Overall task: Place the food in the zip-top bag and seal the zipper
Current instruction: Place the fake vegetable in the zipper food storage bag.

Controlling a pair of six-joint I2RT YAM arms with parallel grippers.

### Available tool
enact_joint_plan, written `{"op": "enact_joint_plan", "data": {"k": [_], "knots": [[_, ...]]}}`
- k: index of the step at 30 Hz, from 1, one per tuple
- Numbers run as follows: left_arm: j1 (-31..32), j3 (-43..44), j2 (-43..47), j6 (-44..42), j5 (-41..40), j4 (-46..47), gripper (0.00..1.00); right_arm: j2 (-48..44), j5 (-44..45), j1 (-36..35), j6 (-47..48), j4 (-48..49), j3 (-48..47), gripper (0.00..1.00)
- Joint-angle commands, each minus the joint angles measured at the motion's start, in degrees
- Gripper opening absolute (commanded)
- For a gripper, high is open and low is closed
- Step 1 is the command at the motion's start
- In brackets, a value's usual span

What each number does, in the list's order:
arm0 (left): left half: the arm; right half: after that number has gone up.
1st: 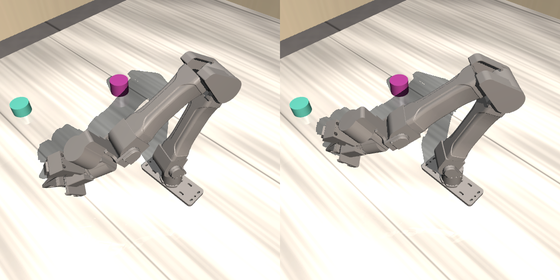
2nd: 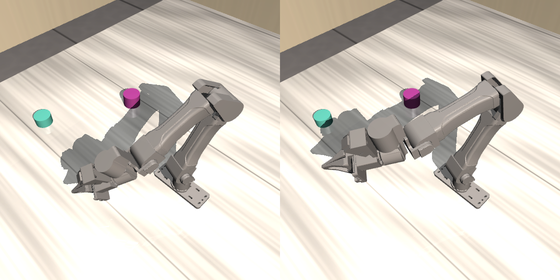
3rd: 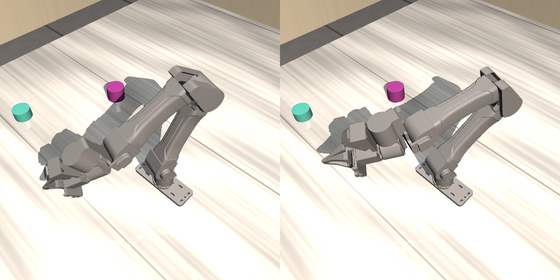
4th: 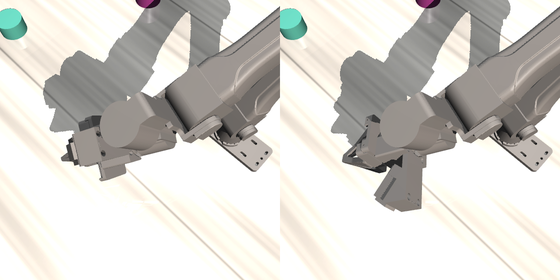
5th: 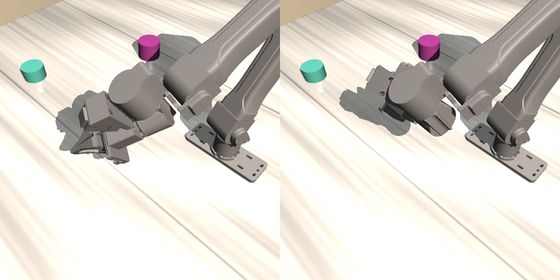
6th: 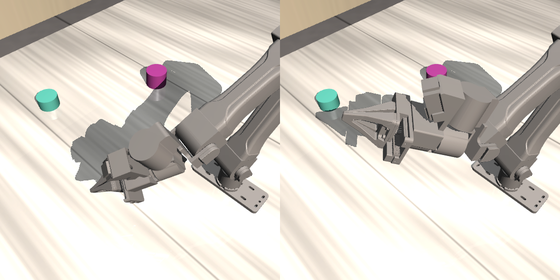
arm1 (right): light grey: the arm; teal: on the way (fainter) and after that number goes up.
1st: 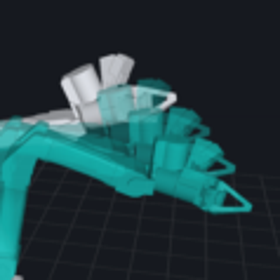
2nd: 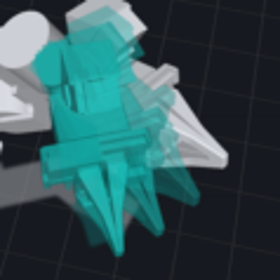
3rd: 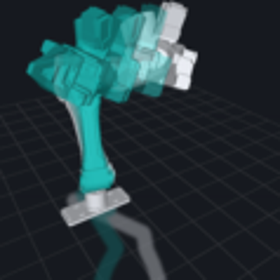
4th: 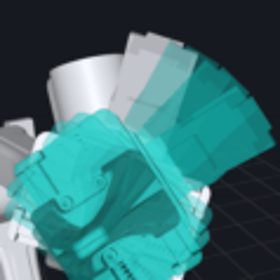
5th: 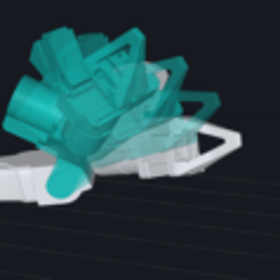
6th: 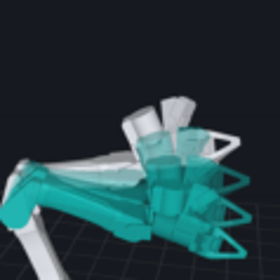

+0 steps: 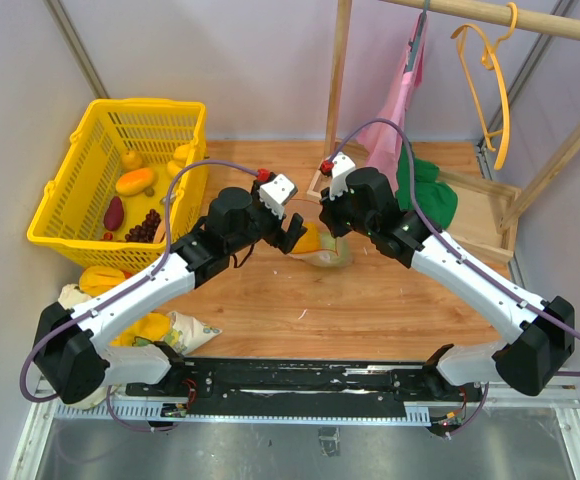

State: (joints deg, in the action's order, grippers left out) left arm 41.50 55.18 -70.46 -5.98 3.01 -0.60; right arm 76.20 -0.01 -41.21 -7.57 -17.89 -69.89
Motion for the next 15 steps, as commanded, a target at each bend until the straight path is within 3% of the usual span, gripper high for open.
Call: {"op": "enact_joint_plan", "data": {"k": [1, 15], "knots": [[0.52, 2.04, 0.14, 0.33, -0.64, 0.28, 0.86, -0.2, -0.69, 0.17, -0.78, 0.39, -1.08, 0.01], [0.54, 4.16, 7.4, 11.6, 0.96, -6.48, 0.84, -0.25, -0.35, 0.17, -0.78, 0.48, -1.09, 0.01]]}}
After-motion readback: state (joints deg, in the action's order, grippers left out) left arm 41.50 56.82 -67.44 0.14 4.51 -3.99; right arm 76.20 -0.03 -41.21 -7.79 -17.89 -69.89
